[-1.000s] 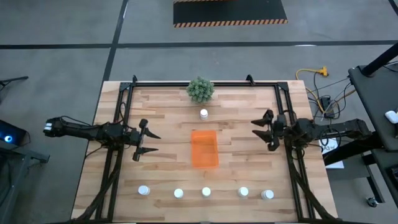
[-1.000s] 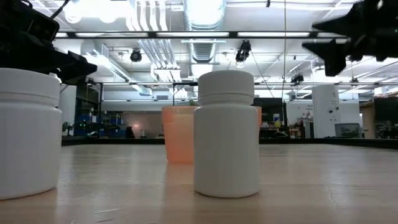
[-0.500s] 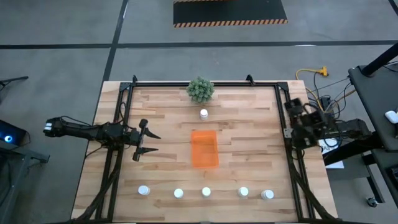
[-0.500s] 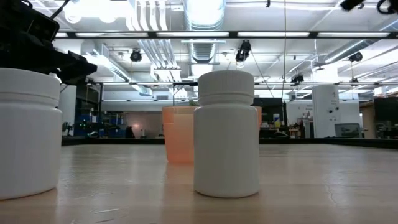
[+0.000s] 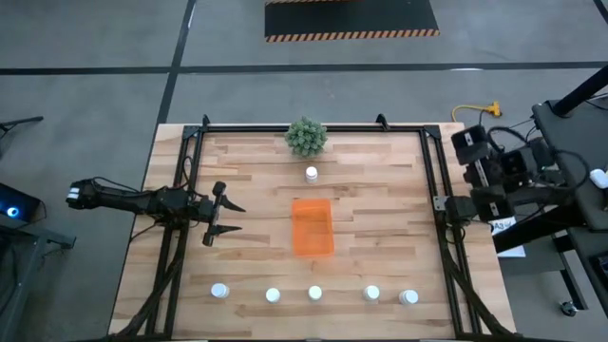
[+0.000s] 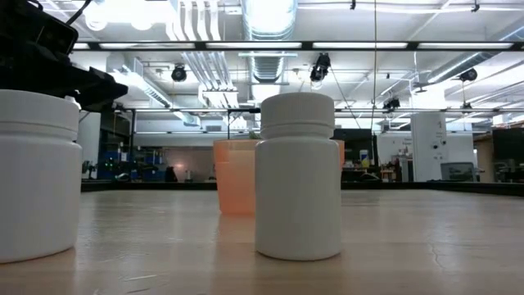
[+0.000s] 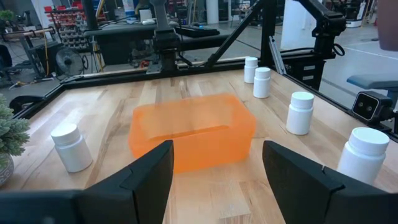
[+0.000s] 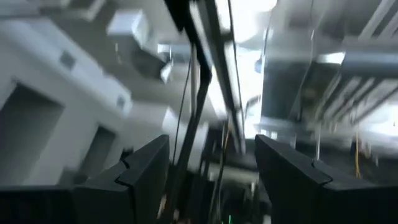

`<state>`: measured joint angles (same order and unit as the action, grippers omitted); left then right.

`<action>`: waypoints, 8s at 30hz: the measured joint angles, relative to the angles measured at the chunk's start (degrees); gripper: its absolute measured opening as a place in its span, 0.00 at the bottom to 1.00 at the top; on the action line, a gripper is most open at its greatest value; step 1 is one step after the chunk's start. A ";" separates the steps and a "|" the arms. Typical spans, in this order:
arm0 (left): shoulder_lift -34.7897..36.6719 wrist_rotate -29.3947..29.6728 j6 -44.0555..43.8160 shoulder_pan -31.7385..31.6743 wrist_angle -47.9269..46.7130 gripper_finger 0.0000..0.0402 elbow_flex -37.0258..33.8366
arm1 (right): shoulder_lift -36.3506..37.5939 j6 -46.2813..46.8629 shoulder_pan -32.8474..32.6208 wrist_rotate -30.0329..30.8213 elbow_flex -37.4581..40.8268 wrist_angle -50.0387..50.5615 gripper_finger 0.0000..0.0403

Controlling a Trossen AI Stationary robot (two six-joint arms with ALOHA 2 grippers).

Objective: Pick and place pill bottles into a basket
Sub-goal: Put the white pill bottle into the orange bin

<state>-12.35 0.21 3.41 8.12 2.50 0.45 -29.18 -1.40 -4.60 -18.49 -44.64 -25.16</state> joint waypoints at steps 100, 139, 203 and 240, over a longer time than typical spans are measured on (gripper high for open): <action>0.01 0.00 0.01 0.00 0.04 0.57 -0.02 | -48.81 37.70 -25.25 5.02 -63.09 115.22 0.56; 0.01 0.00 0.01 -0.02 0.00 0.57 -0.01 | -52.38 59.33 -40.53 16.11 -60.98 115.21 0.48; -0.16 0.00 0.01 0.00 0.00 0.57 0.00 | -69.80 67.67 -54.64 25.56 -56.01 115.22 0.48; -0.23 0.00 0.01 0.00 0.00 0.57 -0.02 | -59.63 68.73 -56.26 27.68 -33.03 97.19 0.48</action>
<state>-12.58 0.21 3.42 8.12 2.50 0.43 -88.82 67.34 -60.86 9.19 -77.67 72.03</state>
